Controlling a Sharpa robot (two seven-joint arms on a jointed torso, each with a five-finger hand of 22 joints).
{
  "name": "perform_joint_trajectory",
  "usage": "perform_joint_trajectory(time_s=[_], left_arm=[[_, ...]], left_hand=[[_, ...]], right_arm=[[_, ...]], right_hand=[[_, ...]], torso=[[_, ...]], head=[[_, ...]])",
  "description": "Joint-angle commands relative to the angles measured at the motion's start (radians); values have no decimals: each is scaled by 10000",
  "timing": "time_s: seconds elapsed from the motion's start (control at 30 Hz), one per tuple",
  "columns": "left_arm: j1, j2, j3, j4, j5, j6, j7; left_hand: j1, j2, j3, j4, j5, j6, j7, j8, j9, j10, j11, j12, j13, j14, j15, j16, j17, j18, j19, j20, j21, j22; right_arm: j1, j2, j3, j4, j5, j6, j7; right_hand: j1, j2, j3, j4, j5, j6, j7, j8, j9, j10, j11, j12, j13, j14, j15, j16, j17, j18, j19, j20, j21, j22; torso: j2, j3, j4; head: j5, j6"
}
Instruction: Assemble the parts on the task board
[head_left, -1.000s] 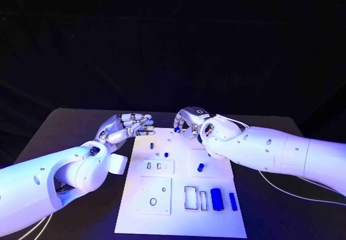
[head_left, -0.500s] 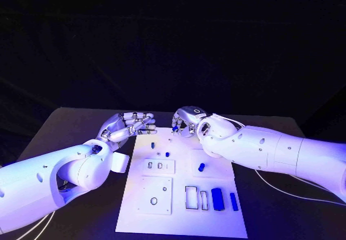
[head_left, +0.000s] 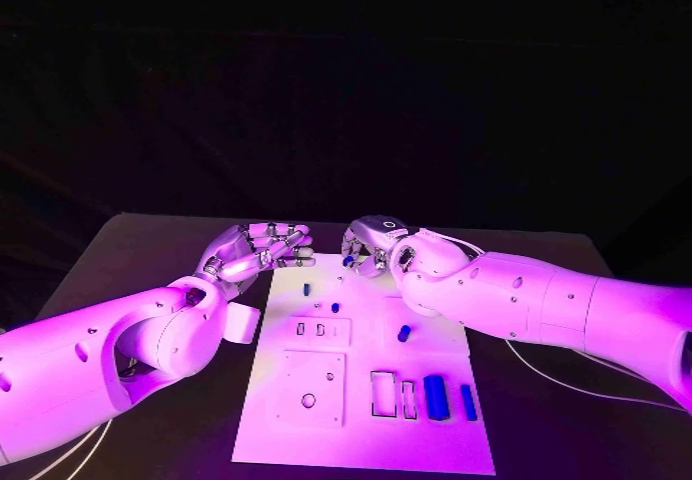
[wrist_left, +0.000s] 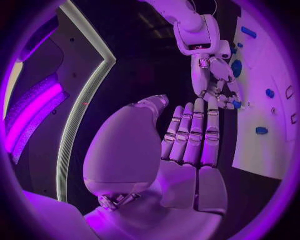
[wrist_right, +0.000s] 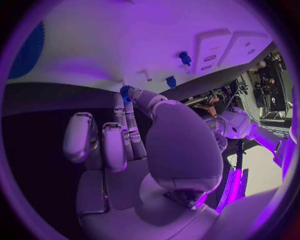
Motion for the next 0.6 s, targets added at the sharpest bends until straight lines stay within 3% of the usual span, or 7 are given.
perform_joint_trajectory(time_s=[0.03,0.6], left_arm=[[22,25,13,9,32,184,44],[40,46,13,-2,32,201,30]], left_hand=[[22,-32,64,-8,-47,-32,104,-30,12,-27,67,-25,-4,-88,-9,-57,11,126,-67,7,-43,-15],[18,-38,75,-20,-52,-45,112,-37,16,-43,74,-25,-5,-101,-3,-68,41,127,-73,13,-47,-22]], right_arm=[[-19,46,-5,-46,-28,350,102],[-74,319,-14,-436,-20,306,34]], right_hand=[[-49,32,40,28,68,-20,46,39,26,7,-18,29,12,470,-21,44,-8,-64,-44,-58,12,-14],[-174,-23,60,72,73,-224,94,12,94,-125,34,-58,10,458,19,51,-38,-41,-127,-28,-67,-108]], torso=[[0,0,11],[2,-2,2]], head=[[5,-7],[14,11]])
